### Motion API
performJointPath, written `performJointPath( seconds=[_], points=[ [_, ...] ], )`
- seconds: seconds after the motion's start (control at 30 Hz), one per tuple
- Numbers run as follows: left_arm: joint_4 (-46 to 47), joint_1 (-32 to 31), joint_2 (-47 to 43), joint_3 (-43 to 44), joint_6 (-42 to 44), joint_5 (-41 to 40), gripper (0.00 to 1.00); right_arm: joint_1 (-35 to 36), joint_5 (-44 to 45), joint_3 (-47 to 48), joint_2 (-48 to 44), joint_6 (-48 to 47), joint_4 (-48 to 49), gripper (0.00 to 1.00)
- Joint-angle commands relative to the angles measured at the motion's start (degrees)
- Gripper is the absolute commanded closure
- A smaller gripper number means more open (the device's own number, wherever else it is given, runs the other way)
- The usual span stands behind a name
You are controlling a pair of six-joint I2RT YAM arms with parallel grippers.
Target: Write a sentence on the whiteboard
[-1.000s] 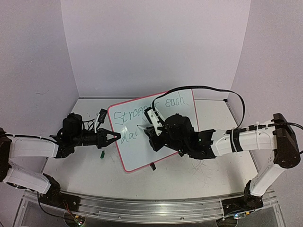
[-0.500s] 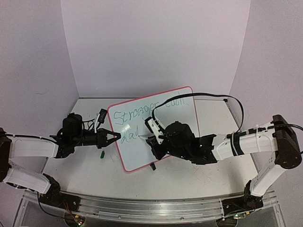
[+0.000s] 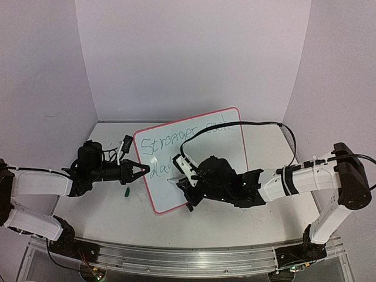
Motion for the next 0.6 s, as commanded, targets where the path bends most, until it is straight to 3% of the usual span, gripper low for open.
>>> performJointPath(
  seconds=[0.0,0.2,0.57],
  points=[
    [-0.7,0.4,-0.1,0.9,3.9,-2.7,1.0,0.1,0.5,3.7,0.3,-0.6,2.3,1.0],
    [-0.7,0.3,0.4,1.0,4.1,-2.7,1.0,-0.5,2.3,-1.1,-5.8,0.3,3.4,1.0],
    [-0.8,0.3,-0.4,0.6,4.0,-2.7,1.0,-2.5,4.3,-1.4,-5.9,0.5,3.1,1.0]
  ],
)
